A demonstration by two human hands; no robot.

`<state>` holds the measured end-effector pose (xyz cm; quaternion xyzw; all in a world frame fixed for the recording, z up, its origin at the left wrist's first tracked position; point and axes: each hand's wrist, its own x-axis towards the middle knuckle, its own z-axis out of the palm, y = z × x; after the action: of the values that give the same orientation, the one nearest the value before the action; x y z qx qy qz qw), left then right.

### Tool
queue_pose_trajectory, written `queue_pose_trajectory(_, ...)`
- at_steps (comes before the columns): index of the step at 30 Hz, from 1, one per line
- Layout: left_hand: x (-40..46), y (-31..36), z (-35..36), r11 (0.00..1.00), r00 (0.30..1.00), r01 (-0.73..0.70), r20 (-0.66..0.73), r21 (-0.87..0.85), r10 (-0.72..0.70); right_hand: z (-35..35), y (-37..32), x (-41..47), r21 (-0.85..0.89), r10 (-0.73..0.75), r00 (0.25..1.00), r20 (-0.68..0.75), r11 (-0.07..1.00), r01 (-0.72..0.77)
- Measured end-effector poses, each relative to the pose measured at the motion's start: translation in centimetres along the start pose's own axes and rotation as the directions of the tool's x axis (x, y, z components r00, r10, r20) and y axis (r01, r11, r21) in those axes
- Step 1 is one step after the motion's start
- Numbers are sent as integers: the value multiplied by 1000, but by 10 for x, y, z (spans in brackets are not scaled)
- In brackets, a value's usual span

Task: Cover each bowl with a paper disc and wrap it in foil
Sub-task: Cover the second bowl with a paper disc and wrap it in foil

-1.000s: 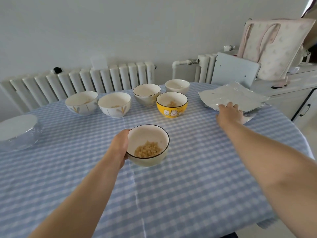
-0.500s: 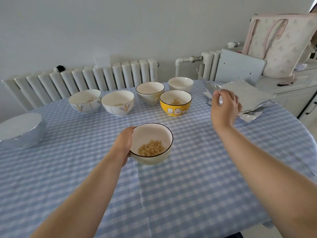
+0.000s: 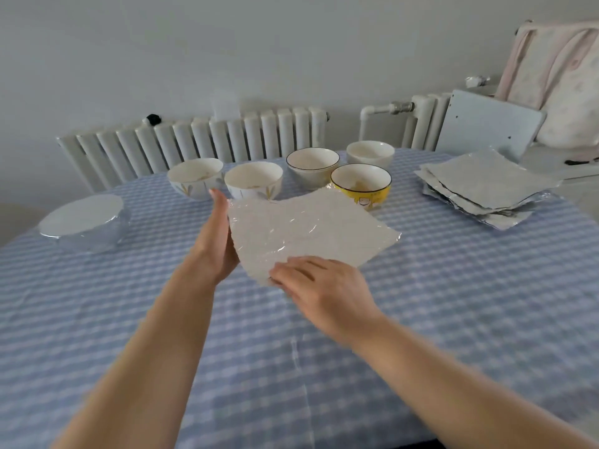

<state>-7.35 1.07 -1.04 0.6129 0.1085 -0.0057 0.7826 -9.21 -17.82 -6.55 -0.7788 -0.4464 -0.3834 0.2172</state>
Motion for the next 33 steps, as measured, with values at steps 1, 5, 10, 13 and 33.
queue_pose_trajectory(1, 1, 0, -5, 999, 1000, 6, -26, 41, -5, 0, -4, -1, 24, -7, 1000, 27, 1000, 6)
queue_pose_trajectory(5, 8, -9, -9, 941, 981, 7, -184, 339, 59, -17, -15, 12, 108, 92, 977, 190, 988, -114)
queue_pose_trajectory(10, 14, -9, -9, 879, 973, 33, -215, 475, 80, -36, 22, 53, -96, 380, 770, 513, 917, -388)
queue_pose_trajectory(13, 15, -7, -6, 828, 979, 56, -194, 558, 65, -33, 55, 57, -235, 394, 637, 663, 917, -323)
queue_pose_trajectory(33, -6, -32, 39, -205, 928, -341, 363, 917, 81, -24, 71, 33, -240, 429, 466, 774, 880, -410)
